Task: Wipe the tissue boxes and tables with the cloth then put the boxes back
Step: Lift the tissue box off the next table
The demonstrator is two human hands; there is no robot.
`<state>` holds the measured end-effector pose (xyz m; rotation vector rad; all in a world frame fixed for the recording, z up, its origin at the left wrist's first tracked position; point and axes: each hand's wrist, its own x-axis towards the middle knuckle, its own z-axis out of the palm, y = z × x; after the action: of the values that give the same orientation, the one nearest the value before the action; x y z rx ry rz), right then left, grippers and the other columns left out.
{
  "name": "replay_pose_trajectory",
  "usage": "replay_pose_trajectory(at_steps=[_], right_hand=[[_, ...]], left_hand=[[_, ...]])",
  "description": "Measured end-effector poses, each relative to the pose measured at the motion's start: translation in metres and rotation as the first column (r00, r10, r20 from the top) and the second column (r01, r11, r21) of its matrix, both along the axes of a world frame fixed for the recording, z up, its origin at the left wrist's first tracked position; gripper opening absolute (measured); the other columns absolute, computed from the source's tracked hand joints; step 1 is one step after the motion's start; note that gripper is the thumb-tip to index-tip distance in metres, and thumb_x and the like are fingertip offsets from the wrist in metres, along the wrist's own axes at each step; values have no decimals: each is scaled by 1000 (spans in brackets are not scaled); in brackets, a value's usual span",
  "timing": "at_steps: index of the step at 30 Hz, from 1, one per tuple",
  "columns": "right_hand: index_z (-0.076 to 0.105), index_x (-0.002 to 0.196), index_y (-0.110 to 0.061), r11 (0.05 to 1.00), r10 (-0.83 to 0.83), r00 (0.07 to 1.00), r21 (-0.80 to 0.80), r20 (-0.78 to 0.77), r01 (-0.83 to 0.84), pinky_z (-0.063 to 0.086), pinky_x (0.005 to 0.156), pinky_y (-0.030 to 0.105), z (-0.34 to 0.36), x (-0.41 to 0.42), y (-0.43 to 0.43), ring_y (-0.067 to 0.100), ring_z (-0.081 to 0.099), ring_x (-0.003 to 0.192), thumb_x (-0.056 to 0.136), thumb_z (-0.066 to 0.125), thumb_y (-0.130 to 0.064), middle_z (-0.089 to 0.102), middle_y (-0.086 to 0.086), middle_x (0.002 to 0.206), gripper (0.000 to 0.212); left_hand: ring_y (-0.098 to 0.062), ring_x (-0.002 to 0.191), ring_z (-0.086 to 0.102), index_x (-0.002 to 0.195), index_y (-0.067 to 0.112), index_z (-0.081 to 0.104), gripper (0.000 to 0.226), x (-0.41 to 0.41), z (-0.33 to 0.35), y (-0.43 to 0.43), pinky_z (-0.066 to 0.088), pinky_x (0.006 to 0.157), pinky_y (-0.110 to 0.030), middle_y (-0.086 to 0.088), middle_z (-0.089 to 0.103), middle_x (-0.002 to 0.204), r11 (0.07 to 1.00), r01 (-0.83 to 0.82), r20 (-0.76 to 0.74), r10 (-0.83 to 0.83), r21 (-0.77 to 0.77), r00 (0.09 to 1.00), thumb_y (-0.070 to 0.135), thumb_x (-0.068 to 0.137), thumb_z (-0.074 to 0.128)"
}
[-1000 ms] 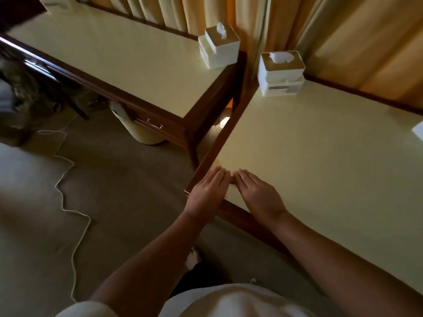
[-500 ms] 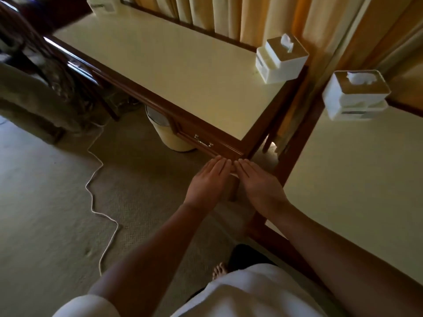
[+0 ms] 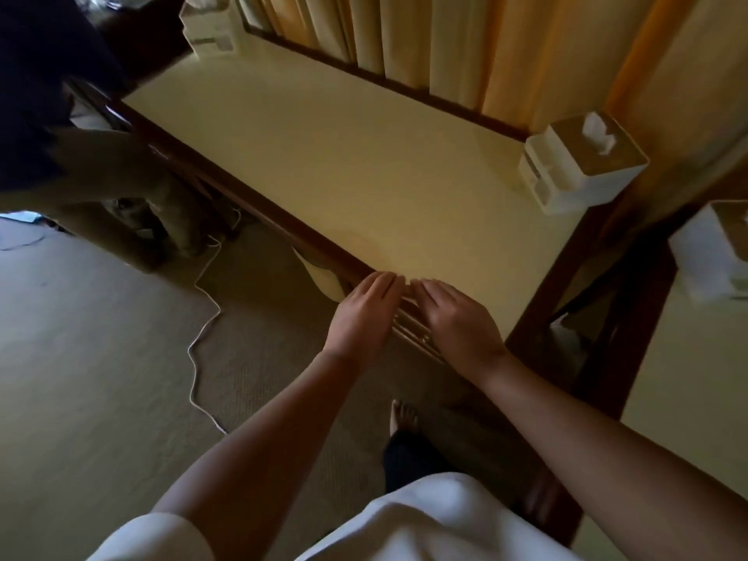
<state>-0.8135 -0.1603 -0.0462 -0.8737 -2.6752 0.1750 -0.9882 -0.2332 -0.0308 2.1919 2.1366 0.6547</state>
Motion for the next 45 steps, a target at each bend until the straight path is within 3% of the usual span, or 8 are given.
replay_pose_trajectory(at_steps=[3, 7, 13, 20, 28, 33, 39, 45], right_hand=[[57, 140, 1, 1000, 11, 999, 14, -40, -10, 57, 98, 38, 6, -32, 29, 29, 64, 123, 103, 51, -17, 65, 16, 133, 42], [60, 135, 4, 998, -3, 998, 59, -66, 7, 61, 91, 42, 7, -79, 74, 32, 67, 117, 97, 66, -3, 67, 17, 126, 38], [59, 136, 4, 998, -29, 999, 62, -43, 32, 63, 79, 42, 5, -140, 118, 33, 69, 111, 96, 68, 0, 69, 17, 122, 41], [55, 142, 1, 985, -170, 985, 20, 32, 169, 63, 75, 46, -2, -227, 164, 35, 66, 116, 100, 52, -6, 66, 16, 127, 42], [59, 139, 3, 929, -367, 930, 53, 17, 365, 59, 91, 45, 1, -302, 170, 38, 65, 119, 94, 29, -6, 67, 22, 129, 54], [64, 136, -3, 933, -346, 934, -67, 90, 352, 64, 74, 40, -24, -332, 128, 33, 69, 114, 77, 56, 10, 69, 17, 127, 61], [65, 135, -1, 860, -419, 883, -218, 213, 461, 55, 103, 44, -51, -350, 93, 33, 58, 135, 83, 76, -5, 64, 19, 138, 54], [57, 143, -2, 821, -444, 876, -306, 188, 482, 38, 112, 36, -48, -357, 82, 29, 42, 148, 101, 56, -22, 52, 17, 152, 46]], left_hand=[[-32, 121, 66, 126, 3, 69, 38, -31, 7, 28, 64, 84, -46, -13, 70, 123, 1000, -1, -17, 1, 5, 1000, 15, 92, 56], [-30, 122, 65, 125, 8, 69, 42, -77, 13, 69, 65, 81, -47, -10, 70, 124, 1000, -2, -17, 1, -26, 1000, 10, 90, 47], [-31, 116, 69, 121, 4, 72, 43, -144, 10, 125, 64, 67, -43, -11, 73, 118, 1000, 23, -37, -23, -19, 999, -12, 82, 67], [-30, 118, 67, 124, 3, 70, 39, -243, -6, 196, 66, 69, -47, -10, 71, 121, 986, 158, -45, -160, -47, 986, 0, 92, 49], [-25, 118, 66, 120, 7, 72, 41, -323, -12, 248, 58, 95, -38, -6, 71, 119, 912, 406, 31, -408, 57, 913, 0, 93, 42], [-29, 112, 67, 116, 5, 73, 37, -367, -49, 233, 51, 111, -42, -11, 71, 113, 797, 604, -22, -604, -6, 797, -2, 90, 49], [-30, 103, 72, 111, 5, 73, 30, -394, -66, 208, 56, 105, -50, -10, 73, 108, 728, 665, -2, -675, -167, 738, 8, 85, 58], [-28, 113, 65, 109, 6, 75, 28, -401, -66, 202, 56, 100, -42, -9, 73, 116, 766, 614, 44, -618, -191, 785, 20, 92, 58]])
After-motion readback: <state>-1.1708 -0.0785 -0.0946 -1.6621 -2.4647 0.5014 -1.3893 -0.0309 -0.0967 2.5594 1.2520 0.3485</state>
